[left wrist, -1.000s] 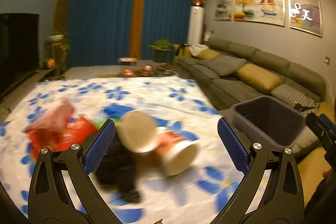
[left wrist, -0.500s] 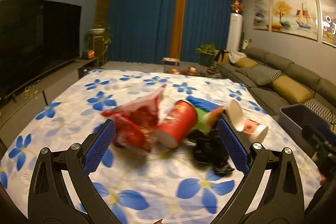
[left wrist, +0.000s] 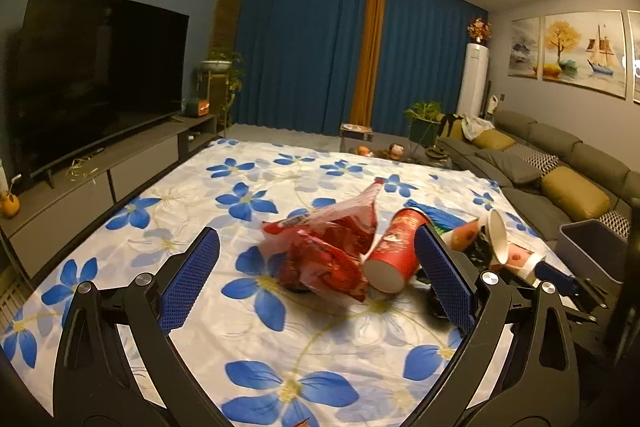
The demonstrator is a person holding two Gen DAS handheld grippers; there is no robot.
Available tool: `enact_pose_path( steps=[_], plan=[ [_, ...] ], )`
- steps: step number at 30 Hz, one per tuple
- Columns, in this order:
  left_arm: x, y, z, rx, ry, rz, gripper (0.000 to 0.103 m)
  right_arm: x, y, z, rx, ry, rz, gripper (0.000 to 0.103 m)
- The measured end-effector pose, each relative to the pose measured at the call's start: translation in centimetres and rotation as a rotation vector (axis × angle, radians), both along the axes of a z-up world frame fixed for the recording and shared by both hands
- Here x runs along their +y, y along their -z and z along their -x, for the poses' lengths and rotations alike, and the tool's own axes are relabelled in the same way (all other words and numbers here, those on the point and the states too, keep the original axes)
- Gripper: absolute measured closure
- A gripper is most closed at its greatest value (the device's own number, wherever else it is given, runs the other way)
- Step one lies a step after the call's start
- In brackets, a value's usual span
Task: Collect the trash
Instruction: 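Grasp a black plastic bag with the right tool while the left tool grasps the red snack wrapper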
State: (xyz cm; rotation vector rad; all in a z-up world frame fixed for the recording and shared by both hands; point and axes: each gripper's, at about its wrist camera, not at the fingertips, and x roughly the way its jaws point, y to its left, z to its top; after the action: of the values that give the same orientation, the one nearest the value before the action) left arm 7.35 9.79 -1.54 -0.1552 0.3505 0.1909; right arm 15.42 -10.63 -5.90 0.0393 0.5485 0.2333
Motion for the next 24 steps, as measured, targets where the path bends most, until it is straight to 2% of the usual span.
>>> enact_pose_path(
  steps=[1, 5, 7, 11, 13, 16, 18, 24],
  plan=[
    [0.2, 0.1, -0.1, 0.002, 0.0, 0.002, 0.007, 0.2, 0.1, -0.4, 0.01, -0.001, 0.0, 0.045],
    [0.8, 0.6, -0.4, 0.013, 0.004, 0.008, 0.007, 1.0, 0.6, -1.4, 0.036, -0.008, 0.005, 0.054],
    [1.1, 0.8, -0.7, 0.022, 0.009, 0.011, 0.007, 1.4, 1.0, -1.9, 0.049, -0.012, 0.018, 0.064],
    [1.6, 1.5, -1.5, 0.045, 0.025, 0.035, 0.007, 2.0, 1.4, -2.4, 0.065, -0.021, 0.027, 0.076],
    [1.8, 1.9, -1.8, 0.058, 0.03, 0.041, 0.007, 2.2, 1.5, -2.5, 0.069, -0.028, 0.034, 0.09],
    [2.1, 2.5, -2.5, 0.083, 0.048, 0.059, 0.011, 2.3, 1.6, -2.3, 0.067, -0.039, 0.042, 0.101],
    [2.3, 2.8, -3.1, 0.101, 0.064, 0.08, 0.019, 2.1, 1.4, -2.0, 0.058, -0.042, 0.038, 0.101],
    [2.8, 3.8, -5.1, 0.154, 0.108, 0.142, 0.033, 0.9, 0.3, -0.2, 0.02, -0.044, 0.0, 0.101]
  ],
)
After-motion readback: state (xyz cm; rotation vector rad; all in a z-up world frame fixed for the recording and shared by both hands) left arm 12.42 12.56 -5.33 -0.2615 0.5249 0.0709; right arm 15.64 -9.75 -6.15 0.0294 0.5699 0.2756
